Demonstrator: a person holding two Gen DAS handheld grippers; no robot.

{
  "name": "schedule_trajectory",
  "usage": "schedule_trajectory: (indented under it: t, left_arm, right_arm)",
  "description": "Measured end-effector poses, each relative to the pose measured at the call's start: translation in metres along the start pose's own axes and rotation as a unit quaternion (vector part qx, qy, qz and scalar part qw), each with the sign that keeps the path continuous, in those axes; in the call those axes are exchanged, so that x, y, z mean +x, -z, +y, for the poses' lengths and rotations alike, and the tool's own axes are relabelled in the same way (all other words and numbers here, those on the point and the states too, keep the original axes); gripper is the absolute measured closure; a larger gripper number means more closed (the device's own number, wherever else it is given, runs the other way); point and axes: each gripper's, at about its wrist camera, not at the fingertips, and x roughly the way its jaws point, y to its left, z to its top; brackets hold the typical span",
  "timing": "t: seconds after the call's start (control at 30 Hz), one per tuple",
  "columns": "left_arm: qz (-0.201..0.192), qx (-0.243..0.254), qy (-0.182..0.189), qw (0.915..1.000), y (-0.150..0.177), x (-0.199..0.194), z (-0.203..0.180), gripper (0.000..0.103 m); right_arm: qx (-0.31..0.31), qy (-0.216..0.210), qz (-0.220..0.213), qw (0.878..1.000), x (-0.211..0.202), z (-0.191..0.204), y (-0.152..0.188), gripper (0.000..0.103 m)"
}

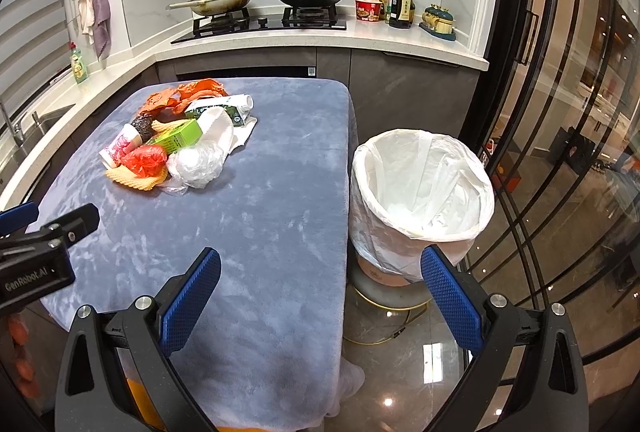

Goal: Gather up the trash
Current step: 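Grasp the pink paper cup with the left tool while the right tool grasps the clear plastic bag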

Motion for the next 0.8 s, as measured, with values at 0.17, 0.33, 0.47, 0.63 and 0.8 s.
schedule_trajectory:
  t: [0.17, 0.33, 0.47, 0.63, 0.8]
  left_arm:
    - [-0.001, 0.001, 0.004, 1.0000, -0.005, 0.014, 0.013, 0.007]
    - [0.001, -0.019, 0.002, 0.9998, -0.013, 0.036, 0.038, 0.007]
    - [0.002, -0.048, -0.002, 0.9988, -0.025, 0.057, 0.066, 0.007]
    - [0.021, -0.053, -0.010, 0.9983, -0.042, 0.093, 0.098, 0.007]
    - [0.018, -0.054, -0.024, 0.9981, -0.063, 0.126, 0.129, 0.007]
  right_arm:
    - [-0.003, -0.003, 0.006, 1.000, 0.012, 0.009, -0.006, 0.007]
    - [0.004, -0.010, 0.009, 1.000, 0.033, 0.022, -0.017, 0.007]
    - [0.004, -0.020, 0.008, 1.000, 0.052, 0.039, -0.029, 0.007]
    - [-0.005, -0.038, 0.016, 0.999, 0.083, 0.067, -0.043, 0.007]
    - [-0.017, -0.053, 0.023, 0.998, 0.116, 0.096, -0.058, 0.007]
